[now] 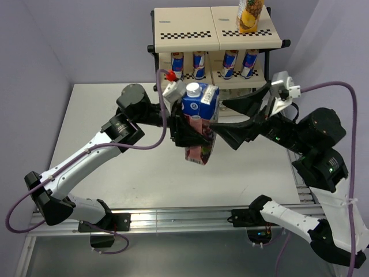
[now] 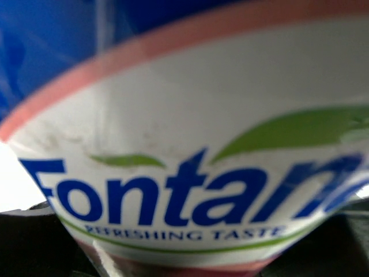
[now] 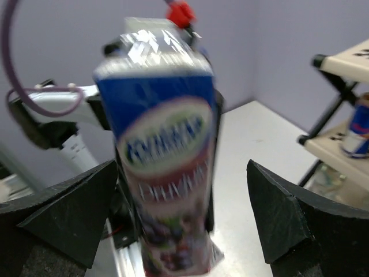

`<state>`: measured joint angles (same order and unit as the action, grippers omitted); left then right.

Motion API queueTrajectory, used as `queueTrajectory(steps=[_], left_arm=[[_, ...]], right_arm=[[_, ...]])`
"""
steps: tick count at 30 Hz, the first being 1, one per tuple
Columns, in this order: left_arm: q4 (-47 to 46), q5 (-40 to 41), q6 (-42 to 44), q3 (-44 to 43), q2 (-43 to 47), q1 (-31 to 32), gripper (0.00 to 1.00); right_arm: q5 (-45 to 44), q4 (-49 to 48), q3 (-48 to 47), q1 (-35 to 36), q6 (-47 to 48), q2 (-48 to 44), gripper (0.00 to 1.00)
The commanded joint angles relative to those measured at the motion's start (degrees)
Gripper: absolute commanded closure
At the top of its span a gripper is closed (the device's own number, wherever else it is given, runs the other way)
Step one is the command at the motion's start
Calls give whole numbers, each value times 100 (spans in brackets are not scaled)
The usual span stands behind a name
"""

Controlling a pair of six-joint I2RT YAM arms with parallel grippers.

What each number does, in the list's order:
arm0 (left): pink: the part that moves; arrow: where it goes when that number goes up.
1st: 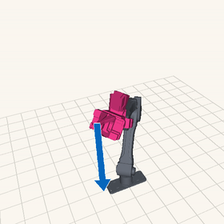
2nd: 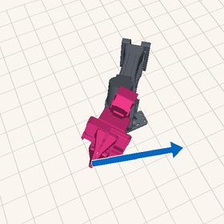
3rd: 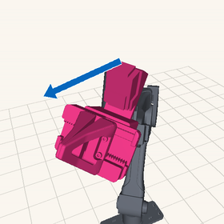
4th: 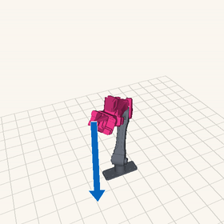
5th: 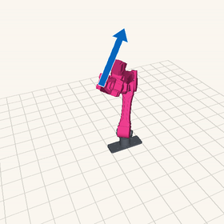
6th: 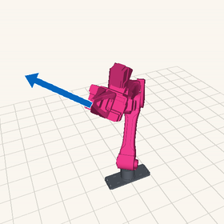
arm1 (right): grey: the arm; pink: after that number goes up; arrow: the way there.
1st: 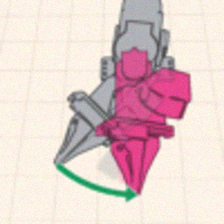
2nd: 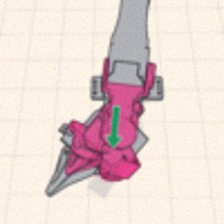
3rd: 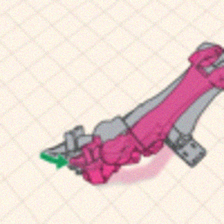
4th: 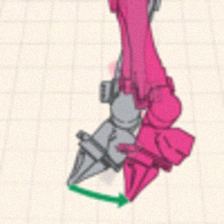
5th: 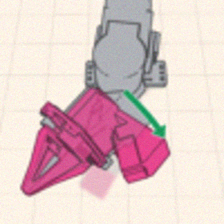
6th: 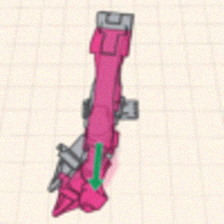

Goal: Place and organize the beverage onto the shelf
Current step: Adjust the drink.

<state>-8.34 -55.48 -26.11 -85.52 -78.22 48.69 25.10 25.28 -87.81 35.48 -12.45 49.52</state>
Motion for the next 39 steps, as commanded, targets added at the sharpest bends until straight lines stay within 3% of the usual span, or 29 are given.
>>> queueTrajectory(steps=[1,7,11,13,14,15,18,24,25,27,28,29,31,32,33,35,36,38,39], left_arm=[[-1091,-156,106,51,509,159,99],[-608,-217,351,-70,447,378,99],[-274,-77,554,-220,474,422,99],[-107,-120,677,-246,535,422,99],[-98,-138,703,-246,561,422,99],[-115,-112,721,-220,631,422,99],[-159,-24,713,-141,754,422,99],[-405,-287,572,-97,694,422,99],[-379,-322,589,-140,667,422,99],[-213,-270,685,-185,650,422,99],[-142,-209,738,-185,658,422,99],[-20,-148,800,-185,685,422,99],[25,-7,949,-71,781,422,80],[-10,37,967,-18,860,414,70],[-27,81,1011,113,904,414,53],[-141,160,1038,306,1001,414,35],[-342,230,994,429,1106,414,19],[-545,266,959,755,1220,414,14],[-685,284,889,921,1238,414,6]], right_arm=[[1231,-848,106,11,-249,110,0],[1366,-1148,36,2,-557,541,2],[1664,-1191,123,2,-373,603,17],[1473,-1262,256,2,-346,541,13],[1254,-1201,247,2,-337,550,5],[555,-940,142,2,-294,629,4],[74,-726,80,2,-188,699,2],[1750,-1304,255,2,-530,1016,0],[1918,-1410,290,2,-592,1016,3],[2103,-1543,326,2,-566,999,20],[2121,-1517,300,2,-470,990,34],[1965,-1500,308,2,-434,938,65],[1719,-1727,457,-15,-338,788,98],[1552,-1928,736,-33,-381,553,100],[1498,-2391,861,-42,-433,455,100],[1498,-2789,1107,-68,-600,270,100],[1454,-3079,1143,-68,-627,95,100],[1445,-3326,1257,-77,-645,-64,100],[1349,-3493,1292,-77,-619,-248,100]])
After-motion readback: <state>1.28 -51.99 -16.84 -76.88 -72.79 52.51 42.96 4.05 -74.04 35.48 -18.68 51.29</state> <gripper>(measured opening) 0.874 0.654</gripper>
